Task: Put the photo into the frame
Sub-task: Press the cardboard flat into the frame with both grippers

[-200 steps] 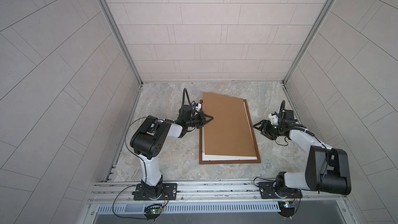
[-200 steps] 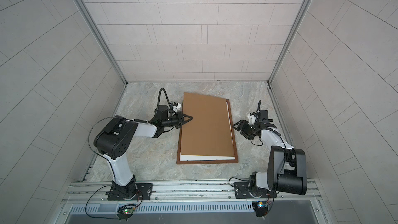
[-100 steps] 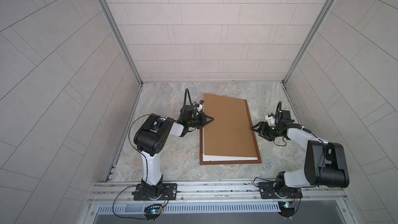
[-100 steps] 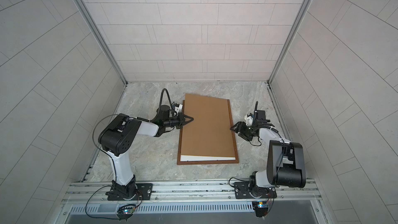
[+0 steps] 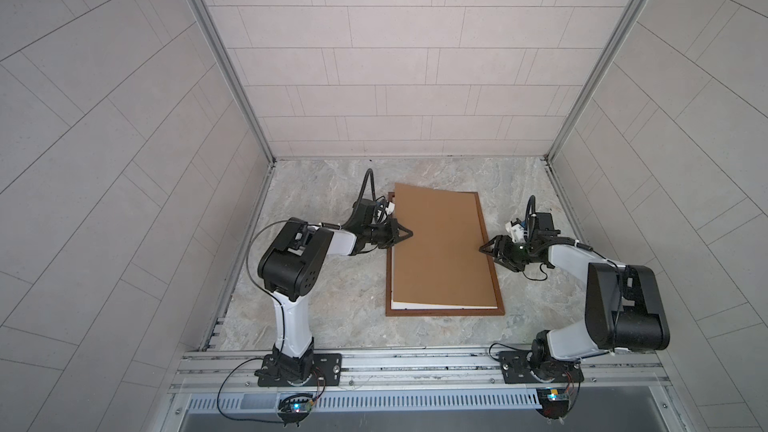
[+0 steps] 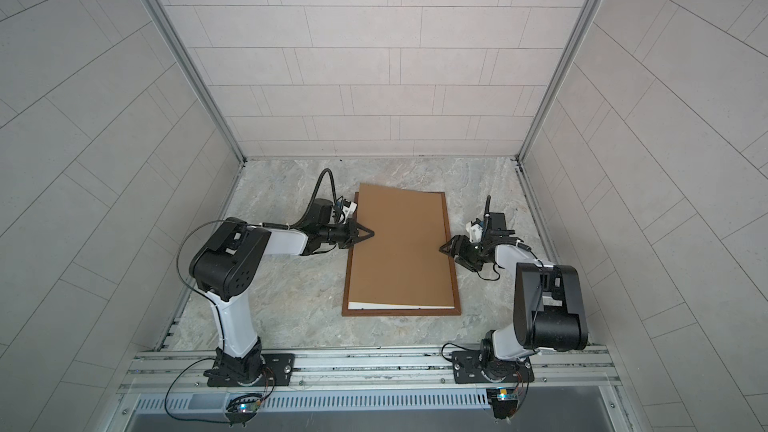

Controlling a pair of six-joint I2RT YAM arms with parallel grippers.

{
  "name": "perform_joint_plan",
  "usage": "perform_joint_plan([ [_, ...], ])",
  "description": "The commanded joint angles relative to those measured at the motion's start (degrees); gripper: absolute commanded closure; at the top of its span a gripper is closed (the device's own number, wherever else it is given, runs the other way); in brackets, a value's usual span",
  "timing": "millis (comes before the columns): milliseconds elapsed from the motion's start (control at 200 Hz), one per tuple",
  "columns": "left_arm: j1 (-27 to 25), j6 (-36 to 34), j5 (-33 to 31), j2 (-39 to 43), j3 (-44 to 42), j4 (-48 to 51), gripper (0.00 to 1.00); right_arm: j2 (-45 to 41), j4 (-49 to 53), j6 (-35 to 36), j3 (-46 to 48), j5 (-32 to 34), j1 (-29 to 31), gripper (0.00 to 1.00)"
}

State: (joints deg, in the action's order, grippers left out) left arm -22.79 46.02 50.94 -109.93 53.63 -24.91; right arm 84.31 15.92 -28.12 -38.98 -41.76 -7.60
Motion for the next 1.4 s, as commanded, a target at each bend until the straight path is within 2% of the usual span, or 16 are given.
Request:
perform_joint_plan([
  [0,-0.59,-9.92,-4.48,-0.89,-0.33,12.40,1.00,0.34,-0.98,-0.01,0.66,-0.13,0.23,0.35],
  [490,-0.59,-11.92,-5.40,-1.94,0.87,16.98,1.00,0.15,-1.93,-0.64,1.32,0.01,0.21,0.34],
  [706,-0.59,-12.05,-6.79,-1.96,0.48,17.41,0.92,0.24,-2.30,-1.00,1.36,-0.17,0.21,0.34],
  [801,-0.59,-12.41,-7.41,-1.95,0.78,18.38,0.79,0.31,-2.56,-1.19,1.43,-0.22,0.21,0.33],
  [956,-0.59,-13.08,-8.60,-1.87,1.44,20.08,0.64,0.24,-2.74,-1.40,1.36,-0.39,0.21,0.34],
  [1136,-0.59,-13.68,-9.53,-1.68,2.16,21.93,0.58,0.24,-2.91,-1.50,1.28,-0.52,0.21,0.34],
  [1396,-0.94,-15.86,-12.57,-2.65,5.61,27.64,0.58,0.08,-3.43,-1.77,1.71,-0.87,0.20,0.34],
])
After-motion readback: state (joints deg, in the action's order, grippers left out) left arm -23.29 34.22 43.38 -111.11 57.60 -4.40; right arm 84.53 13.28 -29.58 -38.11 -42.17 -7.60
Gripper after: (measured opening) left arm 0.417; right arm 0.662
